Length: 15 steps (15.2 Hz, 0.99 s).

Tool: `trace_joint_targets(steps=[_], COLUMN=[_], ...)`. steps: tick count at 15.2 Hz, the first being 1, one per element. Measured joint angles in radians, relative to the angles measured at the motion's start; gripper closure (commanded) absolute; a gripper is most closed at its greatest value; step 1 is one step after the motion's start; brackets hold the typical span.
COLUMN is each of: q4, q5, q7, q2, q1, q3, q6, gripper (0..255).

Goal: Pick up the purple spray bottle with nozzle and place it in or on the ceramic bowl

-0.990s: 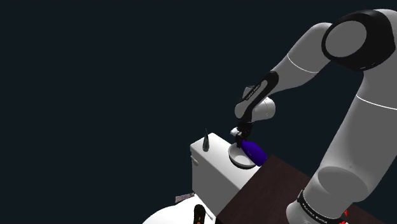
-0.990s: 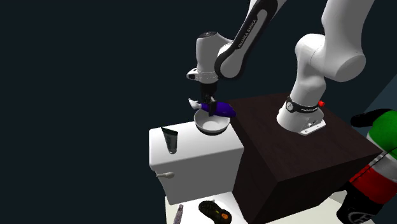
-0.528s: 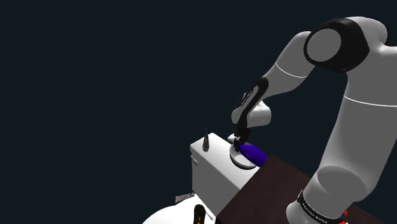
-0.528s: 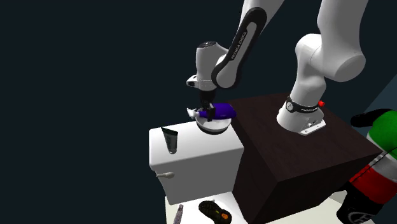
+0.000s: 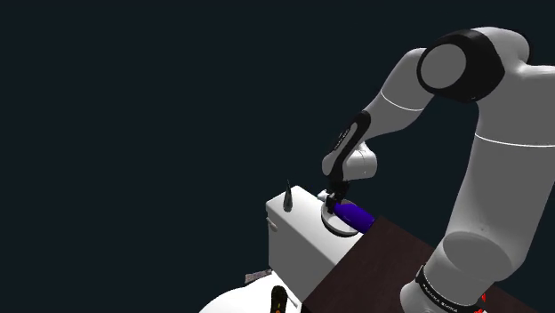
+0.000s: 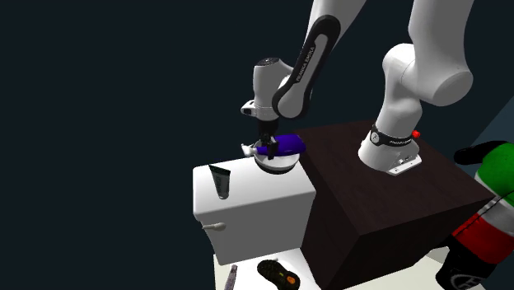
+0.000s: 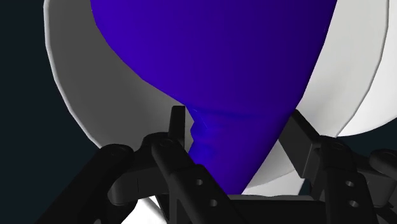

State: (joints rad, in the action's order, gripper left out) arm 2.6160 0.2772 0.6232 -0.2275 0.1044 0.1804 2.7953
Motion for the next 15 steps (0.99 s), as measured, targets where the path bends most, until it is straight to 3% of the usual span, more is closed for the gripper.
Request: trace_joint_targets(steps=[1, 7, 12, 15], q4=[0.000, 0.004, 0.021, 0.020], q5=[0.001, 0.002, -0.114, -0.127], q7=[0.001, 0.003, -0.084, -0.093], q2=[-0.002, -0.010, 0.134, 0.148], q1=[0.000, 0.003, -0.028, -0.028], q3=[-0.001, 0.001, 0.060, 0.063], q6=[0.002, -0.003, -0.123, -0.138], gripper=[0, 0, 0, 0])
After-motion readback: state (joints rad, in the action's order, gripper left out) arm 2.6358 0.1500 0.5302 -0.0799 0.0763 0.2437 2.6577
